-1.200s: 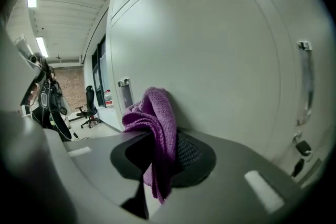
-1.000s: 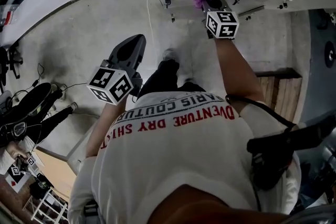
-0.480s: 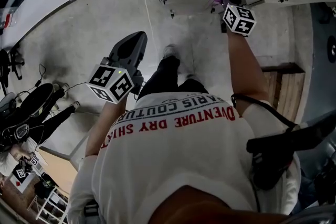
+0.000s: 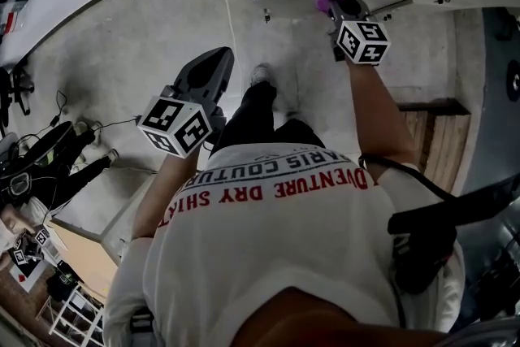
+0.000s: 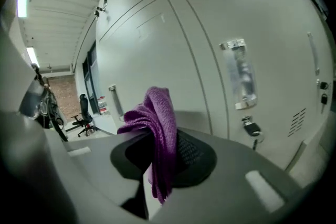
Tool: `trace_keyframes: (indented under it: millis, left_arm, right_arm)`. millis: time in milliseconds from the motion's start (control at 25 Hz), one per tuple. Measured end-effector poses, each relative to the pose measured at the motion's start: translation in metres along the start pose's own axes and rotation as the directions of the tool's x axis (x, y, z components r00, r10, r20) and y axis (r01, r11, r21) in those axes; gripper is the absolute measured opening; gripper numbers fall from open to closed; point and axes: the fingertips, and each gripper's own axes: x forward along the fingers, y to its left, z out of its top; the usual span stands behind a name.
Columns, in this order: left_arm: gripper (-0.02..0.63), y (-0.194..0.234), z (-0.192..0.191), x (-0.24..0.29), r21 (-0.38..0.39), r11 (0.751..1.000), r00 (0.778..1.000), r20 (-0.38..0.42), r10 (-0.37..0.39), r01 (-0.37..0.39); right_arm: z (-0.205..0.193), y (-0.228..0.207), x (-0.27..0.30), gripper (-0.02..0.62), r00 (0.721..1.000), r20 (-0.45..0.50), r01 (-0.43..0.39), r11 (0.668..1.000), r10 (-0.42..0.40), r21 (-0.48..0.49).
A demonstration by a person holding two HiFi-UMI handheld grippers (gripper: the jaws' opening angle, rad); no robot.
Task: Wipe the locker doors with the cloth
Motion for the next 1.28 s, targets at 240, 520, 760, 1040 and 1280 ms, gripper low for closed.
trace_keyframes:
  millis: [240, 520, 760, 1040, 1280]
  left_arm:
    - [0.000, 0.017, -0.006, 0.001, -0.006, 1.000, 0.999, 0.019, 0.025, -0.025]
    - [0.000, 0.050, -0.016, -0.005, -0.013, 0.998, 0.997, 0.034, 0.065, -0.065]
    - [0.000, 0.075, -0.030, -0.001, -0.028, 0.996, 0.995, 0.039, 0.091, -0.090]
    - [0.000, 0.087, -0.035, 0.007, -0.037, 0.994, 0.994, 0.031, 0.102, -0.100]
    - [0.000, 0.085, -0.023, 0.011, -0.033, 0.995, 0.995, 0.011, 0.096, -0.096]
  right_arm:
    - [-0.042, 0.092, 0.031, 0.057, 0.976, -0.061, -0.213, 0.974, 0.208, -0.076]
    - [-0.083, 0.154, 0.079, 0.057, 0.947, -0.119, -0.312, 0.944, 0.299, -0.110]
    - [-0.107, 0.154, 0.120, 0.057, 0.944, -0.152, -0.309, 0.946, 0.294, -0.092]
    - [-0.102, 0.137, 0.146, 0.057, 0.960, -0.132, -0.257, 0.964, 0.247, -0.067]
    - [-0.099, 0.130, 0.143, 0.057, 0.959, -0.146, -0.250, 0.967, 0.242, -0.042]
